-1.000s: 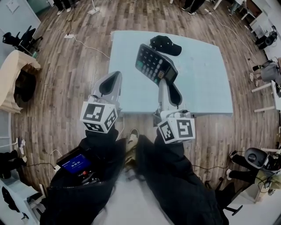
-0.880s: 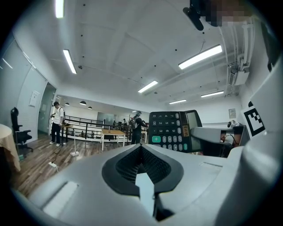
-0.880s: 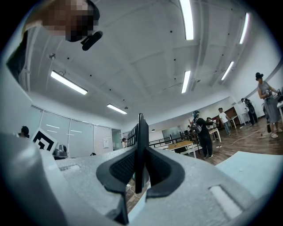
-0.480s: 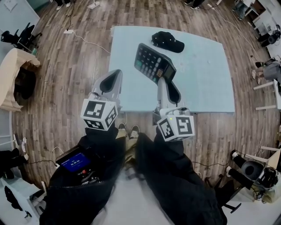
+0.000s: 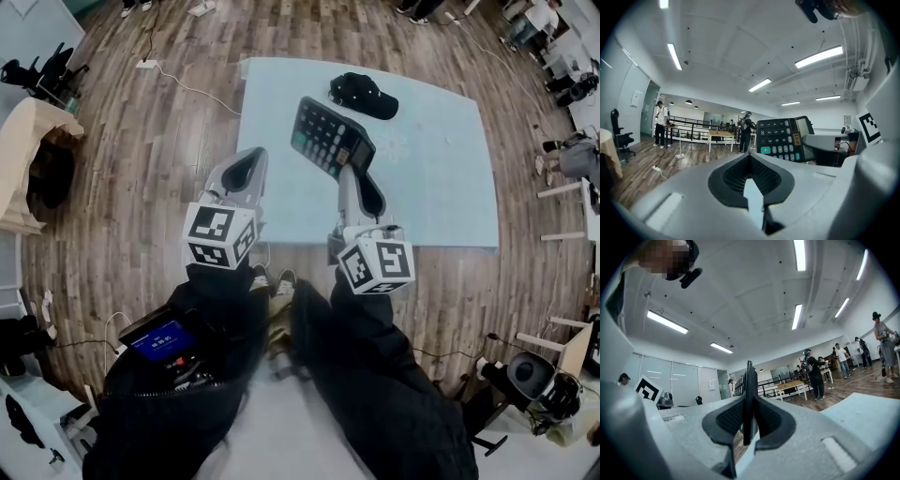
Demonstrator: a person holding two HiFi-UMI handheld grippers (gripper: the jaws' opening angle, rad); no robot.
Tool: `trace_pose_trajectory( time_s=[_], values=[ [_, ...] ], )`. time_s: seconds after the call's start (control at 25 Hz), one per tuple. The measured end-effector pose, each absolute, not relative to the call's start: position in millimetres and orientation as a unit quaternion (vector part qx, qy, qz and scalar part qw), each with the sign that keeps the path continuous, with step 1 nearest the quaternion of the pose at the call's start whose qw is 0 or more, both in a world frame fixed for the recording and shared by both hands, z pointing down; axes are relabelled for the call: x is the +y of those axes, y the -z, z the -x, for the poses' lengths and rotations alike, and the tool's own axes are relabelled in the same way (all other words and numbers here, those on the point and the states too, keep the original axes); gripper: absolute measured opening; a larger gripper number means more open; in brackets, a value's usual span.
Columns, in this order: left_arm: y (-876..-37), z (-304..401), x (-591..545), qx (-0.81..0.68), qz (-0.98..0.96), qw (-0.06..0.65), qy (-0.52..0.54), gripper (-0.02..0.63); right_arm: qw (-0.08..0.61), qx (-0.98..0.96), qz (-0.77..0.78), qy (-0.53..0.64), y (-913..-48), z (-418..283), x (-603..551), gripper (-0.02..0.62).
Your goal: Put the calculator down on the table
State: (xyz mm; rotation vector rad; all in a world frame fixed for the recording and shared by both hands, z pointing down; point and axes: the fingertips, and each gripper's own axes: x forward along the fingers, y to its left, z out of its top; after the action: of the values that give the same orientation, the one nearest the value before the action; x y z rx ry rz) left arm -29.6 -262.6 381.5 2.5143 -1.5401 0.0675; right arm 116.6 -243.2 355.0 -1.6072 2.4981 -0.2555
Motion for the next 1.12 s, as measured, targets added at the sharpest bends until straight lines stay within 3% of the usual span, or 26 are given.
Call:
trace_pose_trajectory(
  time_s=[1.12],
  values=[
    [-573.7,56.6,-260.7,-0.504,-0.808,0.262,-0.159,-0.003,-0.041,0.799,0.527,0.287,-542.3,-90.0,-259.5,0.049]
  ],
)
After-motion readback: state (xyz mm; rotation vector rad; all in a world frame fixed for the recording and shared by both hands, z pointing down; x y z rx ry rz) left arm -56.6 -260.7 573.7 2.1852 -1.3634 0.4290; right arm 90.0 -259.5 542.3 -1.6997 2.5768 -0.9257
